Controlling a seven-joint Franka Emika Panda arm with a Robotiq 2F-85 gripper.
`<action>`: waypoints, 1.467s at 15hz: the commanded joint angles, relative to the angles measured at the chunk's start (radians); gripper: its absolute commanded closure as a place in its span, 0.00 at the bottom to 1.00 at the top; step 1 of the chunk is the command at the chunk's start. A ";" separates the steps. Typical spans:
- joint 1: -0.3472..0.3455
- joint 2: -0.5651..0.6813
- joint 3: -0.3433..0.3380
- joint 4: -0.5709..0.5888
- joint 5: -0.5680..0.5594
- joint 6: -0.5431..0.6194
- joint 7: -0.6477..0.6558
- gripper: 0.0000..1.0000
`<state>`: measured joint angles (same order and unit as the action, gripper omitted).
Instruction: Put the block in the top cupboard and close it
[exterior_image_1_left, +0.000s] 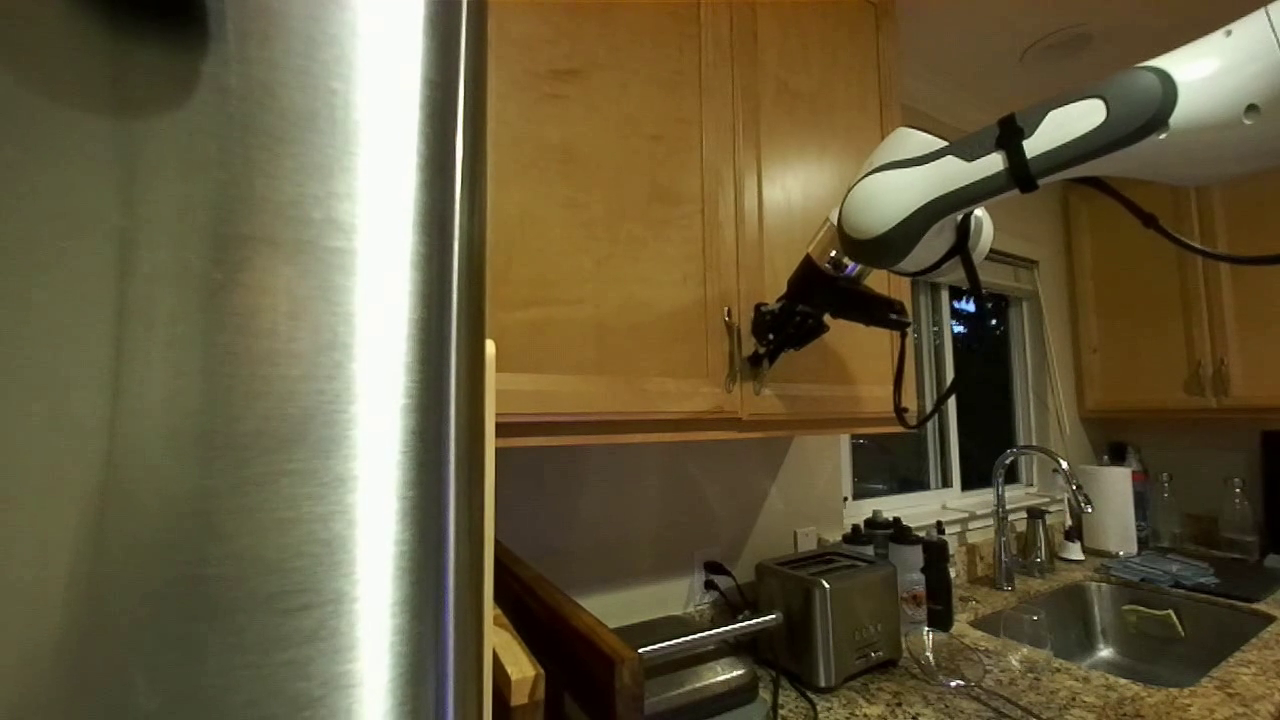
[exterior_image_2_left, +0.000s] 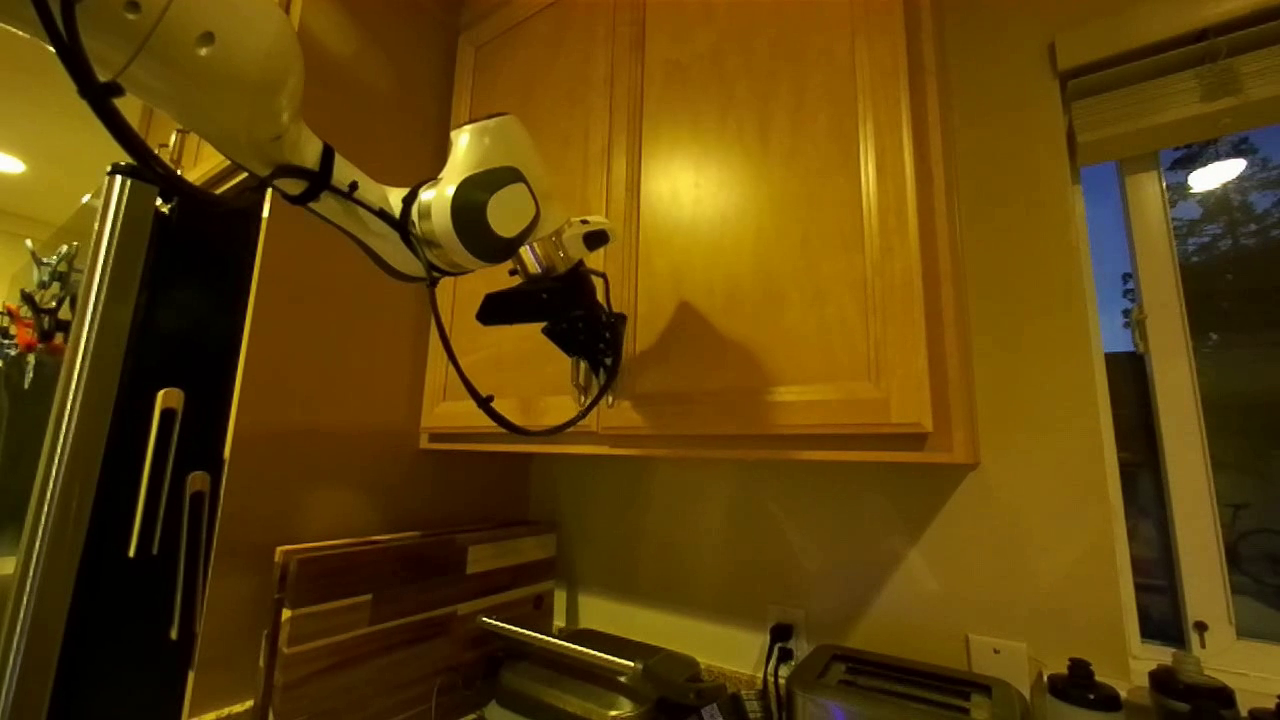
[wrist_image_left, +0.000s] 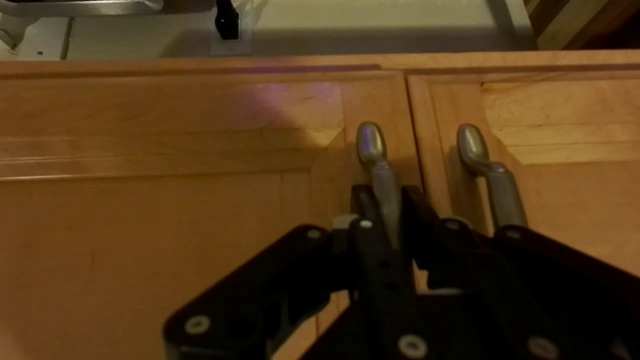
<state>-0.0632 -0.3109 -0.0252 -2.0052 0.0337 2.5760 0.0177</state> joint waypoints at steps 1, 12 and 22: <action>-0.001 -0.086 -0.055 -0.037 0.011 -0.108 -0.068 0.95; -0.119 -0.427 -0.070 -0.264 -0.052 -0.281 0.072 0.95; -0.235 -0.552 -0.073 -0.297 -0.161 -0.622 0.106 0.25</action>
<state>-0.2510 -0.8948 -0.0999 -2.2965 -0.0502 2.0248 0.1050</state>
